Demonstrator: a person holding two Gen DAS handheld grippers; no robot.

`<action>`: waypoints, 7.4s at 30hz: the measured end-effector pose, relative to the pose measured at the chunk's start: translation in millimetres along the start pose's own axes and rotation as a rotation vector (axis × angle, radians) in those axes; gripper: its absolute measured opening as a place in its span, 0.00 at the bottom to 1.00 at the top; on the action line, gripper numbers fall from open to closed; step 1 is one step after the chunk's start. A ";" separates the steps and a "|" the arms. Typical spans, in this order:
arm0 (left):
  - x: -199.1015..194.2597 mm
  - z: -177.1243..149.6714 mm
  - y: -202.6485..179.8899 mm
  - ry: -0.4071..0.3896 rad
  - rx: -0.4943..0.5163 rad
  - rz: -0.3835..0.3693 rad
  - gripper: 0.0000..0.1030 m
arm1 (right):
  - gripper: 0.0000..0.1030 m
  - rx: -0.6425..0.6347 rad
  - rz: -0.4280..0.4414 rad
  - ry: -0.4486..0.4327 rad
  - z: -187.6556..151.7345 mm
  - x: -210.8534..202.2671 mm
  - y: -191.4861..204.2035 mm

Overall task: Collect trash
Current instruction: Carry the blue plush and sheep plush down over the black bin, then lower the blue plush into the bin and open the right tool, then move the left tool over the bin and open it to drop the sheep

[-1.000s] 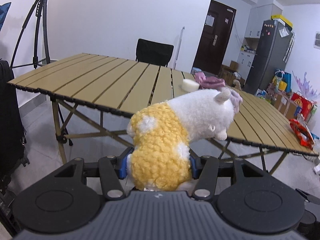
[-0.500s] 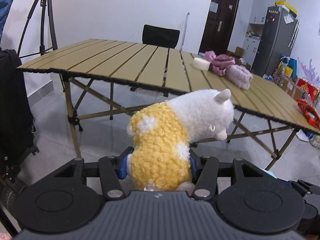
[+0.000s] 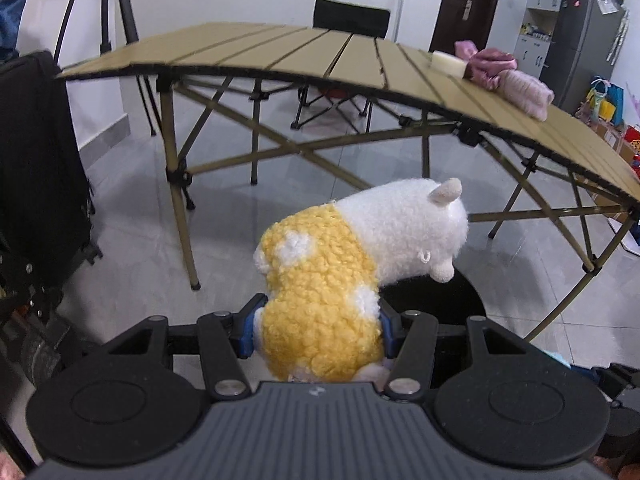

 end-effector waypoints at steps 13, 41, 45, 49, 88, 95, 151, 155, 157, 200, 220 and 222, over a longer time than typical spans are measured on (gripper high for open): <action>18.2 -1.7 3.7 0.058 -0.020 0.030 0.54 | 0.69 0.043 -0.031 0.076 -10.9 16.1 -11.6; 43.2 6.3 23.7 0.112 -0.094 0.045 0.54 | 0.69 0.021 -0.026 0.109 26.0 39.1 -7.7; 45.7 7.8 30.5 0.116 -0.115 0.055 0.54 | 0.69 -0.006 -0.021 0.108 38.8 48.8 -0.6; 47.3 10.9 38.1 0.116 -0.133 0.064 0.54 | 0.69 -0.013 -0.014 0.111 48.7 57.8 4.1; 76.5 14.7 71.6 0.163 -0.184 0.135 0.54 | 0.89 -0.024 0.077 0.203 90.6 131.5 44.3; 76.0 14.7 72.1 0.163 -0.183 0.135 0.54 | 1.00 -0.015 0.068 0.210 87.7 131.6 41.9; 90.2 18.6 -77.3 0.170 0.050 0.030 0.54 | 1.00 0.223 -0.055 0.091 59.9 57.2 -116.1; 94.6 17.3 -89.0 0.182 0.068 0.023 0.54 | 1.00 0.246 -0.070 0.091 53.7 54.4 -131.0; 97.0 16.0 -96.1 0.190 0.080 0.020 0.54 | 1.00 0.257 -0.077 0.091 51.0 53.3 -138.0; 162.0 -25.3 -131.4 0.479 0.121 0.148 0.56 | 1.00 0.355 -0.141 0.162 9.0 59.8 -199.3; 154.0 -15.2 -122.3 0.424 0.091 0.166 1.00 | 1.00 0.339 -0.129 0.151 13.0 56.2 -192.0; 148.9 -13.5 -123.7 0.409 0.092 0.158 1.00 | 1.00 0.334 -0.127 0.145 14.5 54.7 -189.5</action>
Point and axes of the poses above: each gripper's, at about its wrist camera, not at the fingertips, and x roughly the way its jaws point, y to its left, z to its top, the point moved 7 cm from there along x, roughly the way its jaws point, and after that the axes turned 5 degrees about z, right-handed, at the moved point
